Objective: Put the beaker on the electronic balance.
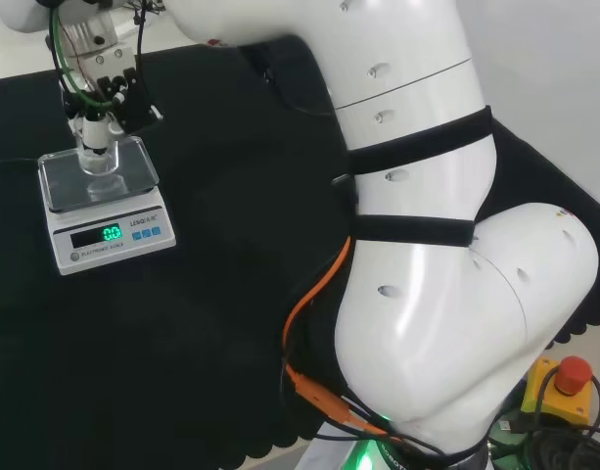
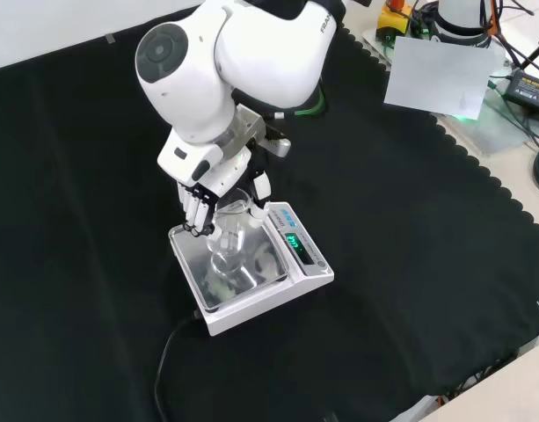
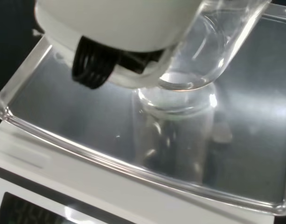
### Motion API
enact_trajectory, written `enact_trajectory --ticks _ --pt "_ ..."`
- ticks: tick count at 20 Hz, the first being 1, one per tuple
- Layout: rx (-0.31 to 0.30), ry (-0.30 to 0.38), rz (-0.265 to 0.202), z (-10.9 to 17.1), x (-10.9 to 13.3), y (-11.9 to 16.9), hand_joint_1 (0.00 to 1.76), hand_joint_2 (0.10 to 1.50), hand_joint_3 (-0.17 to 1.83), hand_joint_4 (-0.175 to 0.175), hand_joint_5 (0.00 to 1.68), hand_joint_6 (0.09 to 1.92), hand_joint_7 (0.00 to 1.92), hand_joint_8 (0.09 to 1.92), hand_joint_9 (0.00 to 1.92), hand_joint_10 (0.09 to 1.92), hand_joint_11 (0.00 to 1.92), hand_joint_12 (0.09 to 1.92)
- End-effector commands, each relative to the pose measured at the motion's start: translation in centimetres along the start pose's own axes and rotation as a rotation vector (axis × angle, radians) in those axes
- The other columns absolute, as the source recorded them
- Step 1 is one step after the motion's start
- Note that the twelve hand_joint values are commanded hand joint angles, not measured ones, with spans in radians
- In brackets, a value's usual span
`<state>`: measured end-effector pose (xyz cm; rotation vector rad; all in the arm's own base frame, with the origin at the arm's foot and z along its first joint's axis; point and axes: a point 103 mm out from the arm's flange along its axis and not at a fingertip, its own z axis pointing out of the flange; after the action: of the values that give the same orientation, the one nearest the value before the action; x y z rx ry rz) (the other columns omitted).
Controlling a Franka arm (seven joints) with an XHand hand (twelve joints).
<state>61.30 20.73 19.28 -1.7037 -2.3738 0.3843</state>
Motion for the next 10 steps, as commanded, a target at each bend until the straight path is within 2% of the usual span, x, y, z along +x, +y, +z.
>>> enact_trajectory --ticks 1,5,10 --pt "0.010 -0.007 -0.008 0.50 0.79 0.41 1.19 0.71 0.70 -0.175 1.10 0.98 0.85 1.21 1.06 1.00 1.12 1.00" --pt "0.003 0.003 -0.013 0.66 -0.12 -0.03 1.19 0.71 0.70 -0.175 1.10 0.98 0.85 1.21 1.06 1.00 1.12 1.00" --pt "0.017 -0.005 -0.016 1.09 0.86 0.55 1.19 0.72 0.69 -0.175 1.09 0.99 0.85 1.20 1.06 1.00 1.12 0.99"
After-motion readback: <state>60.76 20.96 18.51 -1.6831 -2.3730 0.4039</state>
